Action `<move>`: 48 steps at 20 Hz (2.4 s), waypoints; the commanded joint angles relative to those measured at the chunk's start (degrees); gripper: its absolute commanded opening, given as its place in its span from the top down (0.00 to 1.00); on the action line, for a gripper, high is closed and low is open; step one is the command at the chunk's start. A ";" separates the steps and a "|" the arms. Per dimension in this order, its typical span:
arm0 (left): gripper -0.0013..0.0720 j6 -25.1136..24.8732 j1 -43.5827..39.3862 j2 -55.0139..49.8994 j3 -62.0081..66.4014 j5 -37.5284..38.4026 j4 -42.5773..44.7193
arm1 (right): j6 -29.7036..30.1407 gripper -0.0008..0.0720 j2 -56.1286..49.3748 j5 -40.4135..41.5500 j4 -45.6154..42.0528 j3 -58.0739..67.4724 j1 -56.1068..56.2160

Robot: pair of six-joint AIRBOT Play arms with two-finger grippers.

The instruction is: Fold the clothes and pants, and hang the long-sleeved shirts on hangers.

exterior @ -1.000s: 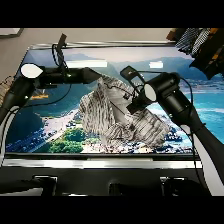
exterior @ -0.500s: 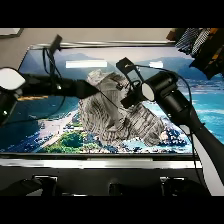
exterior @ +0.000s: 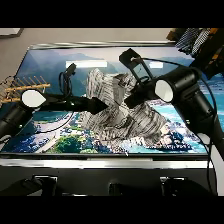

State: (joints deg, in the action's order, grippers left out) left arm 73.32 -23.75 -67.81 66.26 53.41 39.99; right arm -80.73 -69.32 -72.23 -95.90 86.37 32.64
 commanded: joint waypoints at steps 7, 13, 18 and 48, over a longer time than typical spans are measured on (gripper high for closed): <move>0.01 -29.66 16.06 3.39 8.33 14.75 0.17 | 24.72 0.96 0.37 4.81 3.61 0.02 -0.26; 0.01 -47.50 15.43 2.67 8.31 18.40 9.51 | 43.71 0.96 -1.20 3.48 13.42 -0.09 -0.24; 0.01 -52.59 15.43 1.42 8.26 18.64 9.55 | 49.27 0.96 -3.45 3.45 17.16 -0.09 -0.24; 0.96 -54.07 13.84 -5.11 8.22 21.64 3.67 | 37.20 0.37 6.99 10.95 9.40 -0.02 -1.18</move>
State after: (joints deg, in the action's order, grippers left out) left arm 19.51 -9.78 -73.36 74.41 74.78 43.75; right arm -37.80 -65.76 -61.14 -80.27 86.35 32.18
